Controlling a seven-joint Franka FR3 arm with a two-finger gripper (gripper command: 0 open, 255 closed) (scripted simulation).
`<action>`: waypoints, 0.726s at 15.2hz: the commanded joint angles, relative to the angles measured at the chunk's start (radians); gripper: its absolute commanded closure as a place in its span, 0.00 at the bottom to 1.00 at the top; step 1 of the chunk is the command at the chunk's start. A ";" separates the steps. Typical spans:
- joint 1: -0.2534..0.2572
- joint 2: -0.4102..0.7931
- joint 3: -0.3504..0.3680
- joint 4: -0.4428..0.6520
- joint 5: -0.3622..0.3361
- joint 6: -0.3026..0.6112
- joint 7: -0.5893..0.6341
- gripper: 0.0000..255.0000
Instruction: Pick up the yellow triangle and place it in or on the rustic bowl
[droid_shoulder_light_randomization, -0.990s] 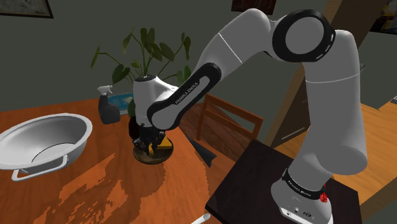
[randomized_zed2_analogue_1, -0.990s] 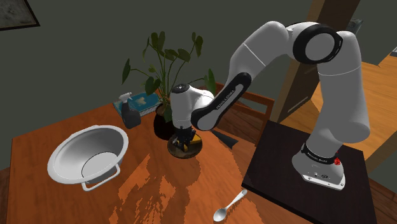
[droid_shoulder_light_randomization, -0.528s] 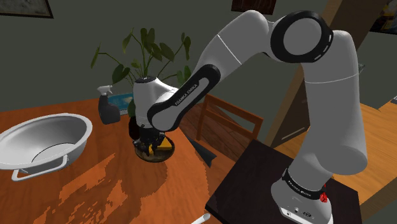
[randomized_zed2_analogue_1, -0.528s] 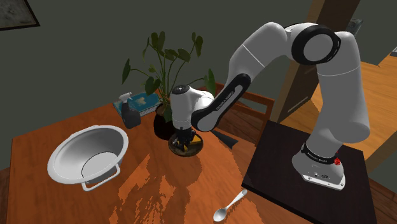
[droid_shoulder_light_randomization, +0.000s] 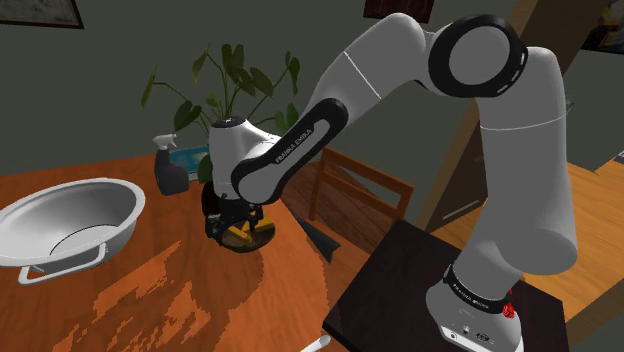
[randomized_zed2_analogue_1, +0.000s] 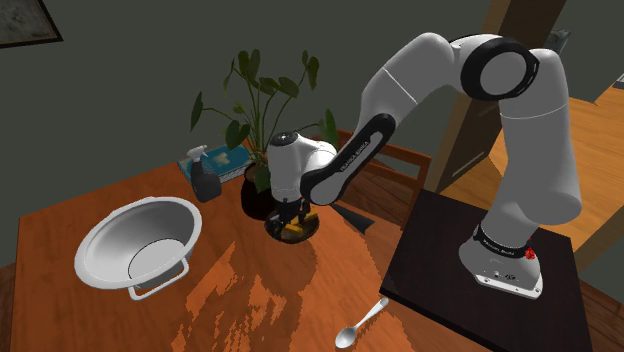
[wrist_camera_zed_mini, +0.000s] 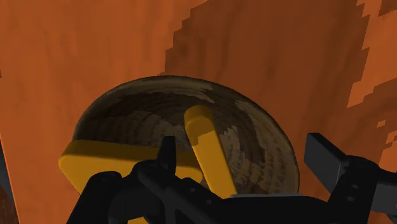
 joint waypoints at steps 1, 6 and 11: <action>-0.010 -0.036 0.011 0.002 0.017 -0.037 -0.012 0.00; -0.019 -0.079 0.023 0.007 0.037 -0.082 -0.025 0.00; -0.019 -0.078 0.023 0.007 0.037 -0.082 -0.025 0.00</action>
